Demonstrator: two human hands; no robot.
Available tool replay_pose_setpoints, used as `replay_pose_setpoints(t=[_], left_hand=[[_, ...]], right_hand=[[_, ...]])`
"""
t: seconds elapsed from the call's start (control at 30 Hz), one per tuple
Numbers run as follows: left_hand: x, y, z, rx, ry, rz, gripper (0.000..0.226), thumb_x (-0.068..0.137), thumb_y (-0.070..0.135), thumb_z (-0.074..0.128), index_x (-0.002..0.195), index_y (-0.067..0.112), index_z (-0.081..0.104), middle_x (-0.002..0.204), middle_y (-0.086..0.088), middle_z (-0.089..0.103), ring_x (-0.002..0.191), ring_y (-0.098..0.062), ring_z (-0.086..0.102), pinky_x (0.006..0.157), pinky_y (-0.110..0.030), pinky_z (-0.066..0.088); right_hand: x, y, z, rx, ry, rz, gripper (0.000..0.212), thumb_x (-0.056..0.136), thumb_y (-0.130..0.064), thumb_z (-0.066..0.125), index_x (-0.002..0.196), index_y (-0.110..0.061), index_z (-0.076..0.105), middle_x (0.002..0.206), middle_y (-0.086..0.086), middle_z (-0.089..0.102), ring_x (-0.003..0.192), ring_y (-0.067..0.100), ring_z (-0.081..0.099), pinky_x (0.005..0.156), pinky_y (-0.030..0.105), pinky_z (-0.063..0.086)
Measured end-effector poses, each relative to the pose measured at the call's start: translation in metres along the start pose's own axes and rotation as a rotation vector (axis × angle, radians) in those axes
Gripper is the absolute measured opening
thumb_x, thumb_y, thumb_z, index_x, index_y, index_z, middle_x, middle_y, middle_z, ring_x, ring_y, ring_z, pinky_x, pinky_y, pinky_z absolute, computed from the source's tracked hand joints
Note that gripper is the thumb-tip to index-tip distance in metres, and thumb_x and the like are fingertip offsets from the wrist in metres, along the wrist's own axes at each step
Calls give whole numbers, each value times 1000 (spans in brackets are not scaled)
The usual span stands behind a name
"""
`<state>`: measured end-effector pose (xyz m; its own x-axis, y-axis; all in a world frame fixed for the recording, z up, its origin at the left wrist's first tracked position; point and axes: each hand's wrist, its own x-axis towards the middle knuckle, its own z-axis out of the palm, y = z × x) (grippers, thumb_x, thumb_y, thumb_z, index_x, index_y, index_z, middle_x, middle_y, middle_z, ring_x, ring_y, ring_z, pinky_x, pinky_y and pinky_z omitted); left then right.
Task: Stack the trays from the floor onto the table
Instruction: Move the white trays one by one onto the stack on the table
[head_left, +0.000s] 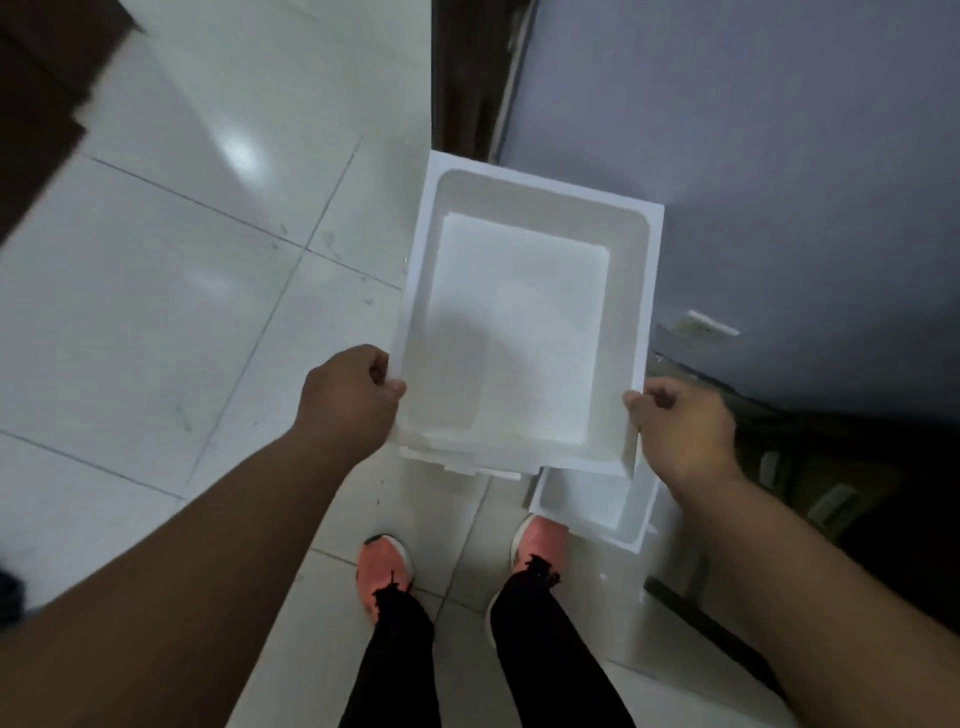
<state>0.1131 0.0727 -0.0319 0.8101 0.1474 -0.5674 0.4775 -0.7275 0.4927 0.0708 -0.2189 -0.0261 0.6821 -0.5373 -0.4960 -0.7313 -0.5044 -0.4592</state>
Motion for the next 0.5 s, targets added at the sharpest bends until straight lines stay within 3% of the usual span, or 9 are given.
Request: replay_pose_setpoints(t=[0.1,0.2,0.37,0.5], left_hand=[[-40,23,-54,-2,8,36,35,88,20,68,62,20,44,66,2,50,60,-13,43,53,-27,31],[-91,43,-110,-31,43,74,38,85,16,69,62,18,39,63,1,48,59,-17,41,55,-28,33],[-177,71,-194,-107,62,115,30,88,15,67,66,14,46,66,-1,52,61,-16,44,58,-27,36],[-237,107,-251,-119,90,249,25,87,15,68,68,14,51,66,-3,55,61,-15,48,58,-25,37]], right_hand=[[-44,-29,-40,95,-5,12,15,95,-26,64,94,-15,74,91,-1,74,86,20,69,79,36,58],[-101,-62,-86,182,21,-37,10,95,-21,63,91,-21,72,89,-4,73,82,16,67,66,26,51],[-197,-99,-157,293,89,-85,9,93,-19,65,87,-23,72,86,-6,72,80,13,66,62,24,46],[-262,-120,-215,397,167,-125,7,91,-21,68,89,-25,73,87,-8,74,83,13,68,73,30,53]])
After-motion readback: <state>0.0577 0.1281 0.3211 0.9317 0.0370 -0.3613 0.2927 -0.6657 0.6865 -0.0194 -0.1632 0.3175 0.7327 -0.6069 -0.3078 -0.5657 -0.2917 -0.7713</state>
